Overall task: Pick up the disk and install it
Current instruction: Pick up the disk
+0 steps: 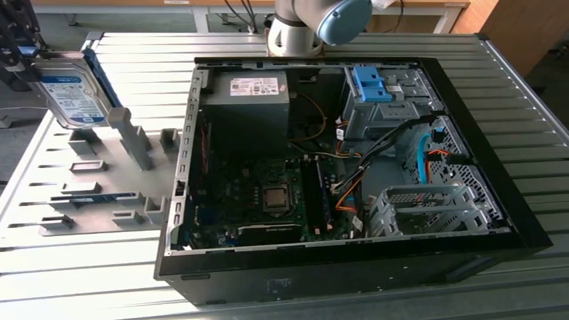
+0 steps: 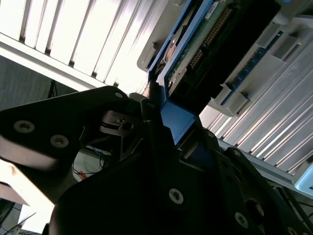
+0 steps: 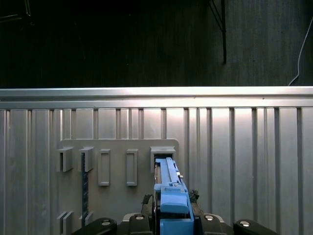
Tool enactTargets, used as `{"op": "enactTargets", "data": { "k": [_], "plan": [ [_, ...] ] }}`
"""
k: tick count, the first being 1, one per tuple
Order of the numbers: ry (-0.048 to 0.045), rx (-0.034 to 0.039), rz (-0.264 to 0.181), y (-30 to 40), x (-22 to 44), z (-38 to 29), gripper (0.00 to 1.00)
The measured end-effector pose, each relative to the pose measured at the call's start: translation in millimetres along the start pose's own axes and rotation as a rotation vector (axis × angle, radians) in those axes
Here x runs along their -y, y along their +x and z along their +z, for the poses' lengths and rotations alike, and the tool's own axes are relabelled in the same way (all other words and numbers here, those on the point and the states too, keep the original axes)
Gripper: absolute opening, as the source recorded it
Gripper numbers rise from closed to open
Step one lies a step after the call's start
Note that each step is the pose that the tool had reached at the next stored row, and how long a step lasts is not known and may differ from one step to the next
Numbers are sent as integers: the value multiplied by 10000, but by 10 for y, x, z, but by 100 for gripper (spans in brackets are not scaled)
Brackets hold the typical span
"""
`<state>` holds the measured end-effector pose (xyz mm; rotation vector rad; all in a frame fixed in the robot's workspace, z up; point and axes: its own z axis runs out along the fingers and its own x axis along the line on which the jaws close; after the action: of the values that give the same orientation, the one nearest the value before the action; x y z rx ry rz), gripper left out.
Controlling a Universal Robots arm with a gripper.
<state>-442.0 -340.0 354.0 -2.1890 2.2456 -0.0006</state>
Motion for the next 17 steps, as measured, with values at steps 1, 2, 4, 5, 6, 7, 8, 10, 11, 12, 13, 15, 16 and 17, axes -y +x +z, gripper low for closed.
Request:
{"op": "enactTargets", "data": {
  "k": [1, 2, 4, 5, 6, 7, 8, 10, 11, 12, 13, 15, 16, 17],
  "plan": [
    [-1, -1, -1, 0, 0, -8, 37],
    [-1, -1, -1, 0, 0, -14, 37],
    [-1, -1, 0, 0, 0, -29, 37],
    [-1, -1, 0, 0, 1, -37, 37],
    [-1, -1, -1, 0, 0, -46, 37],
    [0, 0, -1, 0, 0, -54, 37],
    [-1, -1, 0, 0, 0, -64, 37],
    [0, 0, -1, 0, 0, -84, 37],
    [-1, 0, 0, 0, 1, -97, 37],
    [0, 0, 0, 0, 1, -107, 37],
    [-1, -1, 0, 0, 1, -117, 37],
    [0, -1, 0, 0, 1, -139, 37],
    [0, 0, 0, -1, 1, -150, 37],
    [0, 0, 0, 0, 1, -163, 37]
  ]
}}
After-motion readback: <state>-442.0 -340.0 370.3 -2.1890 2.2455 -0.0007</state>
